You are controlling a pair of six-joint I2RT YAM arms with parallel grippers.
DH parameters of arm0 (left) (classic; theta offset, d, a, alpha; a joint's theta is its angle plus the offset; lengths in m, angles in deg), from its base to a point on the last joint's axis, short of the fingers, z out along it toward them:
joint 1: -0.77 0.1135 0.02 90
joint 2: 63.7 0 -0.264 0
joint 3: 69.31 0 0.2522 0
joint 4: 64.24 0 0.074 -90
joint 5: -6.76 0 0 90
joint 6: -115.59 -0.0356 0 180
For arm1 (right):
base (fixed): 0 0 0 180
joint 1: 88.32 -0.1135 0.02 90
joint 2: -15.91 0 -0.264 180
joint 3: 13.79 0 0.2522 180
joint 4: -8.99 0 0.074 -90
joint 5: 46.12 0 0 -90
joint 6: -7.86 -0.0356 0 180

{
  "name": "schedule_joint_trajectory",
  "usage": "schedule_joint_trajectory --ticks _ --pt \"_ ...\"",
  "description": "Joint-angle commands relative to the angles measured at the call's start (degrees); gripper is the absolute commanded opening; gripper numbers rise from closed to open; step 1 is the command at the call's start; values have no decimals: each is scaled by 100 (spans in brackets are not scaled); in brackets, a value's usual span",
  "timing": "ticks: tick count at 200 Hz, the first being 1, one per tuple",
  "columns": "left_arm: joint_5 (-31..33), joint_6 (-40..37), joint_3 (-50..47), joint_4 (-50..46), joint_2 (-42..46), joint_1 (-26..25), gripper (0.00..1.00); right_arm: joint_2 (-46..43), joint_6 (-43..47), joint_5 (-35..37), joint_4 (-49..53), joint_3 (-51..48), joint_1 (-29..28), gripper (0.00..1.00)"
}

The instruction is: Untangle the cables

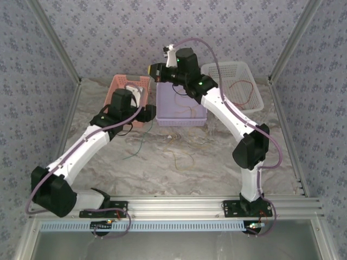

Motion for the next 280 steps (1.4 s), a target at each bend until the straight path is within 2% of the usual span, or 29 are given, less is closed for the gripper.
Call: schedule_joint_trajectory --ticks 1,30,39,68,102,108,124,171,175,184,193,212,215,218,229,254,280 --pt "388 -66 7 451 -269 -131 68 -253 89 235 181 104 -108 0" --pt "432 62 -28 604 -453 -122 27 -343 65 389 234 -4 -142 0" --pt "418 124 -54 639 -453 -119 19 -350 65 407 229 -16 -141 0" --pt "400 263 -264 767 -221 -128 17 -361 95 523 297 23 -141 0" --pt "-45 377 -461 864 -77 -144 18 -352 46 569 310 76 -119 0" --pt "-79 384 -487 881 -66 -158 16 -352 39 577 313 87 -111 0" --pt "-173 393 -597 970 -39 -200 0 -348 42 596 352 124 -101 0" --pt "-622 588 -755 1108 279 -294 0 -91 431 548 937 681 -56 0" --pt "-689 630 -735 1066 318 -269 0 -52 496 549 1069 800 -61 6" --pt "-855 772 -688 977 405 -161 0 -46 643 640 1314 946 -57 28" --pt "-1048 946 -644 888 484 5 0 -189 767 786 1351 831 -54 44" --pt "-1384 1231 -556 765 645 437 0 -768 946 1175 1081 189 -43 64" --pt "-1435 1259 -519 739 664 509 0 -887 966 1216 1028 83 -38 73" --pt "-1487 1274 -486 706 678 574 0 -981 984 1260 990 -5 -21 78" --pt "-1634 1283 -330 543 690 828 0 -1356 1025 1398 897 -388 42 84" --pt "-1971 1225 104 279 513 1400 0 -2243 1086 1740 642 -1360 209 87" --pt "-2261 1211 565 239 99 1856 0 -3040 911 1681 231 -2446 556 90"
